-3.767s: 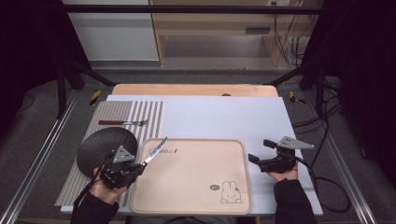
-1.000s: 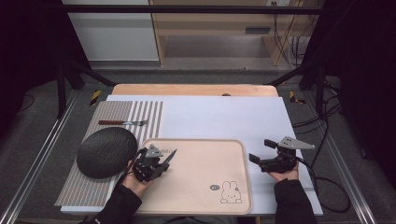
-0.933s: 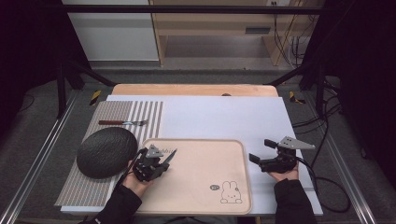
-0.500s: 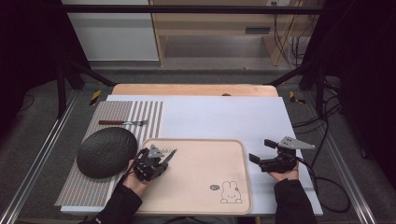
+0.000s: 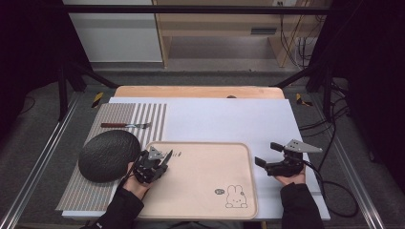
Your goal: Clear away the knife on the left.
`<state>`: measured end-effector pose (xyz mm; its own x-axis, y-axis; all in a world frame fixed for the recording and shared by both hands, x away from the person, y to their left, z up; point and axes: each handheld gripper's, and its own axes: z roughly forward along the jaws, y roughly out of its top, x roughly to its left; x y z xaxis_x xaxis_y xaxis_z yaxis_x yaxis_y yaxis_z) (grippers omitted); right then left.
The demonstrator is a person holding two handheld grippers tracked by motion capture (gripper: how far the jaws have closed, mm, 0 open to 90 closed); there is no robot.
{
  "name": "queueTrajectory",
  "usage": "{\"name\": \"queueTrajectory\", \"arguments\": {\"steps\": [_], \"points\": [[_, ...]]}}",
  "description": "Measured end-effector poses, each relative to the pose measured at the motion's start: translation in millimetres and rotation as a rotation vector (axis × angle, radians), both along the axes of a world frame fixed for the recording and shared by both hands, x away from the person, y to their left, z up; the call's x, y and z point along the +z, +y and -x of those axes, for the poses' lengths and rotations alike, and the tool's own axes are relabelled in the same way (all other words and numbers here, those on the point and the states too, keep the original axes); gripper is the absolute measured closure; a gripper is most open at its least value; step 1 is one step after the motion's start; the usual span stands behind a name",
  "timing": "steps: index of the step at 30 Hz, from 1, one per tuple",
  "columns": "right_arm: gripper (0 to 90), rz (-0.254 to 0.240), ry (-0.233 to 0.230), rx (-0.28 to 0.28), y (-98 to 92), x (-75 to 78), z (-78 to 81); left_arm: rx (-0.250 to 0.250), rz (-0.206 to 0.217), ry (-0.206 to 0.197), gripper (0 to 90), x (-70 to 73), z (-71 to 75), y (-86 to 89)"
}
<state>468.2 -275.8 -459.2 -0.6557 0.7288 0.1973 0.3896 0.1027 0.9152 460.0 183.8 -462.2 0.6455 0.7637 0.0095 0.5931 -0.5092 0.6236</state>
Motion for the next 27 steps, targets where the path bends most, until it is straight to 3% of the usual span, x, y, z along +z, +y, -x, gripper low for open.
{"name": "queueTrajectory", "arguments": {"steps": [27], "points": [[0.3,-0.002,0.002,-0.001,-0.5,0.3,0.4,0.064,-0.022,-0.010,89.8,0.3,-0.6,23.6]]}}
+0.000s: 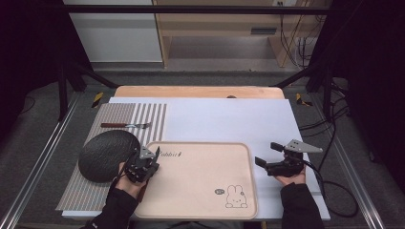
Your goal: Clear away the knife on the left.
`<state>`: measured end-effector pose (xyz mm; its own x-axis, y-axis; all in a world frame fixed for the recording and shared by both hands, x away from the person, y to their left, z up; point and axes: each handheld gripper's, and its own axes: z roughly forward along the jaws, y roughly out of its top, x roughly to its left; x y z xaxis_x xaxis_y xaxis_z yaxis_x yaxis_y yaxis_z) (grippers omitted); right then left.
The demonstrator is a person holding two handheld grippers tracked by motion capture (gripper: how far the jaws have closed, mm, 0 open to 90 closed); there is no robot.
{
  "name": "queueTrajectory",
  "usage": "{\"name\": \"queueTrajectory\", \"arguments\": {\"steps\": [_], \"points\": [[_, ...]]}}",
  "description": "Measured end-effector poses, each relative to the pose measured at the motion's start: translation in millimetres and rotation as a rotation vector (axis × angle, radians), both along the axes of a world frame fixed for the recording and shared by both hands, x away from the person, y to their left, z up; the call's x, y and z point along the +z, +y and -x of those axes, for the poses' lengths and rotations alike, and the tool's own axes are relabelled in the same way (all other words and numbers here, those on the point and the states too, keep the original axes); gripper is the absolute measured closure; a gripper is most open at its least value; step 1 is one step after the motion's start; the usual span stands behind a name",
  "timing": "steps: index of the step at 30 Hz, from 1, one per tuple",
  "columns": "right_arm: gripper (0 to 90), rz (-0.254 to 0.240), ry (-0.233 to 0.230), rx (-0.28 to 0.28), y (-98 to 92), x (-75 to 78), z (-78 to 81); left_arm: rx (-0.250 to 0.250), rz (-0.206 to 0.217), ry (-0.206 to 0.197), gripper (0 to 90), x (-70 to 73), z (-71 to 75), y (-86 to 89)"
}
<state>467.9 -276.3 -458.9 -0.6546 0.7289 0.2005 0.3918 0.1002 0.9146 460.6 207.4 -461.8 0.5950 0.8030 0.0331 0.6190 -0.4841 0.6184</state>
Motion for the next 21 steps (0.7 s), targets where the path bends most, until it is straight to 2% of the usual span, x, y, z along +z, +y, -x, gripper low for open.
{"name": "queueTrajectory", "arguments": {"steps": [15,21], "points": [[0.3,0.002,-0.001,-0.001,-0.2,-0.4,-0.3,0.015,0.000,-0.004,89.8,-0.1,1.0,8.2],[0.3,0.004,0.000,0.000,-0.2,-0.5,-0.3,-0.008,0.035,-0.011,89.0,4.5,2.9,10.3]]}}
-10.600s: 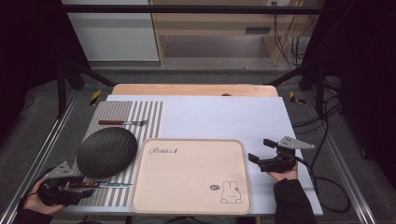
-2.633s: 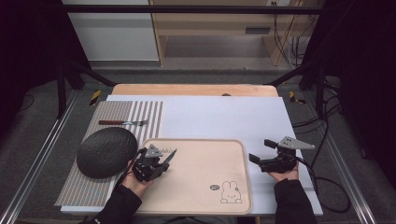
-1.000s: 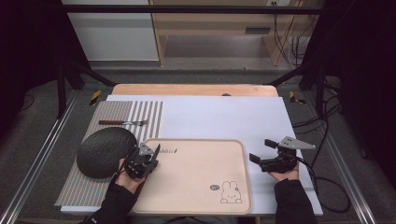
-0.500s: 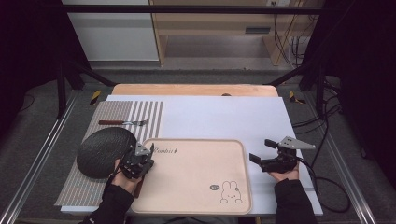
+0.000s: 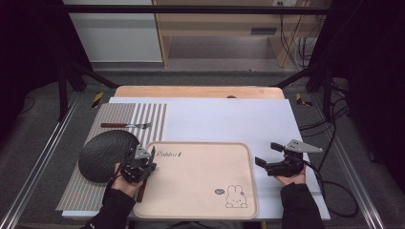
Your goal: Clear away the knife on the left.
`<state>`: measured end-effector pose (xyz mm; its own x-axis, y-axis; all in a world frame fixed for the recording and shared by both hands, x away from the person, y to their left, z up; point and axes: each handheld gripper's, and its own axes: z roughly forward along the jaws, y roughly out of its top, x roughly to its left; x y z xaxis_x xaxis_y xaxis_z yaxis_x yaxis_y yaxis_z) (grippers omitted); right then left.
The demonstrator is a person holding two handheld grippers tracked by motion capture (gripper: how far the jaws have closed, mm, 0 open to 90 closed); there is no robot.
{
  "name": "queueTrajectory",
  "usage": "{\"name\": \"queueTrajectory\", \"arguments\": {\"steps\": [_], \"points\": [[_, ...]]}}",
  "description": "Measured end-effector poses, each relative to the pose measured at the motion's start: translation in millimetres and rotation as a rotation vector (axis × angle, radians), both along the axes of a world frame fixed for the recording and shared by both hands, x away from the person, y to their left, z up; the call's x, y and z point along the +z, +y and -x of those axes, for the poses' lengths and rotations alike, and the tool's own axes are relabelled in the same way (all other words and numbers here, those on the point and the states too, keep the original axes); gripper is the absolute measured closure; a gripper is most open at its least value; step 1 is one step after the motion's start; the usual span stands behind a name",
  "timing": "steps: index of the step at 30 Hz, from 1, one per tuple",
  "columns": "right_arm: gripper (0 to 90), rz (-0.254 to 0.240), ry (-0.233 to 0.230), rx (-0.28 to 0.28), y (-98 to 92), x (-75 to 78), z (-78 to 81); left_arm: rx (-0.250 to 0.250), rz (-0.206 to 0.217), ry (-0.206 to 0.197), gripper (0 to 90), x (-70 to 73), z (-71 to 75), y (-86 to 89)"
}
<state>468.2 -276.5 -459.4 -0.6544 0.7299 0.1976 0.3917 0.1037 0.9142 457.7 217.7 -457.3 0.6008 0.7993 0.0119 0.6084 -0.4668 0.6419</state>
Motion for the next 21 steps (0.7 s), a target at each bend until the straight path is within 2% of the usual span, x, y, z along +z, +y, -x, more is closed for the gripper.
{"name": "queueTrajectory", "arguments": {"steps": [5,9,14,21], "points": [[0.3,0.000,0.000,-0.001,0.0,0.0,-0.2,-0.029,0.054,0.006,77.5,7.2,1.7,5.5],[0.3,0.001,0.000,0.001,0.3,-0.2,-0.1,-0.046,0.082,0.007,60.5,12.1,2.4,9.5],[0.3,0.001,0.002,0.001,0.9,-0.6,-0.4,-0.058,0.113,-0.023,37.2,19.5,3.9,16.6],[0.2,0.002,0.001,0.000,0.4,-0.2,-0.3,-0.079,0.146,-0.055,17.0,31.5,5.5,28.4]]}}
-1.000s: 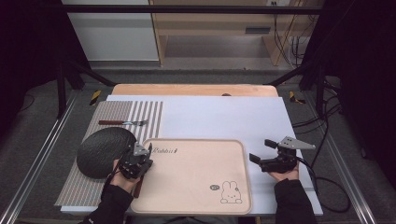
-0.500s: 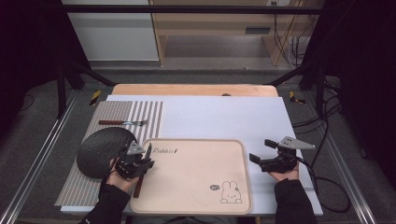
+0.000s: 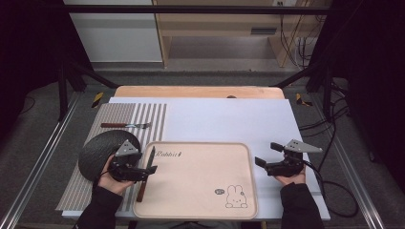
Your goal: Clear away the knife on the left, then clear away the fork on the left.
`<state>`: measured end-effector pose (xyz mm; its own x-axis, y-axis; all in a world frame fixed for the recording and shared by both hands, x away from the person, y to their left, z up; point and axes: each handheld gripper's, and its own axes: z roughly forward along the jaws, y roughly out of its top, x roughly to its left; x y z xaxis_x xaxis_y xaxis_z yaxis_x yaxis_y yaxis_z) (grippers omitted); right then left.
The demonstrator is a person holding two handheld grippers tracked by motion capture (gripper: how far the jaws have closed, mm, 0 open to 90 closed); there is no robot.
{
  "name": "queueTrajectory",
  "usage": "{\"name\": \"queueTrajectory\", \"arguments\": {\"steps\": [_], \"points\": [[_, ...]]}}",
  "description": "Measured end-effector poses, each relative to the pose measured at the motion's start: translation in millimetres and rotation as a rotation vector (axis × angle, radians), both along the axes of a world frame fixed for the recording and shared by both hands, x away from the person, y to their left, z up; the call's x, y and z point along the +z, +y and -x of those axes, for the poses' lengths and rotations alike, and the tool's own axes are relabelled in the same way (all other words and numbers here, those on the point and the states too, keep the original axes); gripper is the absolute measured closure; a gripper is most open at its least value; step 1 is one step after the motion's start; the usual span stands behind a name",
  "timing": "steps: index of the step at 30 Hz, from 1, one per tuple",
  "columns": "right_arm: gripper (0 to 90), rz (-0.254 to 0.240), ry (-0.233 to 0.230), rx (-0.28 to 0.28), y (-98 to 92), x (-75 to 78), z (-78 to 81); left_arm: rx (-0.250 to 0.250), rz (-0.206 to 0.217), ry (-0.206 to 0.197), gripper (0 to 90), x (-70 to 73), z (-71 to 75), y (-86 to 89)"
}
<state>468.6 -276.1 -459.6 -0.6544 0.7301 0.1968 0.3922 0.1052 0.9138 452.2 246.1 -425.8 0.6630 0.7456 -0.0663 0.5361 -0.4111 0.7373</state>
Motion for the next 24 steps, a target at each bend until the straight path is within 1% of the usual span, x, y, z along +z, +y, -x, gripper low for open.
{"name": "queueTrajectory", "arguments": {"steps": [3,5,6,8,9,11,12,15,21,24], "points": [[0.2,0.001,-0.001,0.001,0.0,-0.1,-0.2,0.008,-0.018,-0.013,5.0,4.4,0.2,4.2],[0.2,0.001,-0.001,0.001,0.0,0.0,-0.2,0.013,-0.021,-0.017,1.3,6.9,0.2,7.5],[0.2,0.000,-0.002,0.001,-0.1,0.1,-0.1,0.025,-0.032,-0.009,0.0,7.6,-0.1,8.4],[0.2,-0.002,0.001,-0.002,-0.1,0.4,0.0,0.067,-0.062,0.003,0.0,8.3,-1.3,9.7],[0.2,-0.002,0.000,-0.002,-0.2,0.4,0.0,0.077,-0.062,0.011,0.4,8.3,-1.9,10.1],[0.2,-0.002,0.000,-0.002,-0.3,0.4,0.0,0.083,-0.050,0.025,1.4,8.4,-2.8,12.3],[0.2,-0.003,0.002,-0.003,-0.3,0.5,0.1,0.081,-0.038,0.026,1.4,8.7,-3.1,13.5],[0.2,-0.002,0.000,-0.002,-0.4,0.5,0.0,0.069,-0.016,0.011,1.6,11.4,-2.9,16.9],[0.2,-0.003,-0.001,-0.002,-0.9,0.7,-0.1,0.020,-0.010,-0.034,1.6,17.5,-4.1,23.9],[0.2,-0.004,-0.005,-0.004,-1.1,0.8,-0.3,0.018,-0.019,-0.052,2.9,19.5,-6.3,28.8]]}}
